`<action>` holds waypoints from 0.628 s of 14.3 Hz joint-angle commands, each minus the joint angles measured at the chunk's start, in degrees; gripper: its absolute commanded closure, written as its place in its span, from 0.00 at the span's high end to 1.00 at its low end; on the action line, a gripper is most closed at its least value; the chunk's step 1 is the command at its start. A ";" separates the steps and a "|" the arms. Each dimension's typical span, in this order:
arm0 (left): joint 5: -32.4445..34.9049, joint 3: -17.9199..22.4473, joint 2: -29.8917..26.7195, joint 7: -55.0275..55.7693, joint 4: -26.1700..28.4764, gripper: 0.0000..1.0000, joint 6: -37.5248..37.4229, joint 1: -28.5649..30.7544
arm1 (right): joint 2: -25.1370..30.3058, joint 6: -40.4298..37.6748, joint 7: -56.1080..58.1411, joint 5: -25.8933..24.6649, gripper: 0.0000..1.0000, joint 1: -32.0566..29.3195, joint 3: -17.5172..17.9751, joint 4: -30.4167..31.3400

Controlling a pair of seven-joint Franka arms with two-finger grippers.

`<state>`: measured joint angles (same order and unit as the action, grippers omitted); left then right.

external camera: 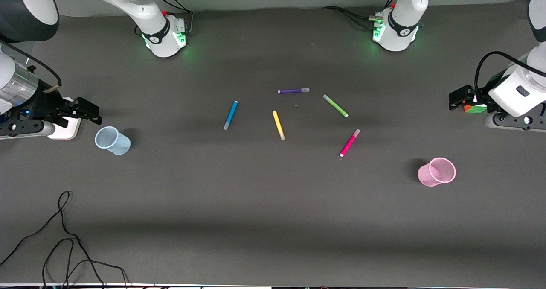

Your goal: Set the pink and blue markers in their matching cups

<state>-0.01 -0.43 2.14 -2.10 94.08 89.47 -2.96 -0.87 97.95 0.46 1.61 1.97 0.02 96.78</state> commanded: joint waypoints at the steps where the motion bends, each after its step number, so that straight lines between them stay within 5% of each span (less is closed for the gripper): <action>1: -0.07 0.78 -0.91 -0.09 0.66 1.00 -0.62 -0.82 | -0.80 -2.05 -0.81 -0.11 1.00 -0.56 0.77 -1.50; 6: 0.10 0.78 -0.56 -0.09 0.49 1.00 -0.53 -0.82 | -3.51 -2.15 -1.42 0.24 1.00 -0.30 1.20 -1.24; 9: 0.28 0.61 0.49 1.05 -1.00 1.00 -0.44 -1.70 | -7.47 -6.01 -4.48 0.33 1.00 -0.12 4.88 -1.33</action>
<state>-0.01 -0.40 2.24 -2.10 94.06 89.49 -3.10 -5.23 94.05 -0.40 1.70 2.02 2.31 96.78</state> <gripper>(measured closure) 0.000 0.000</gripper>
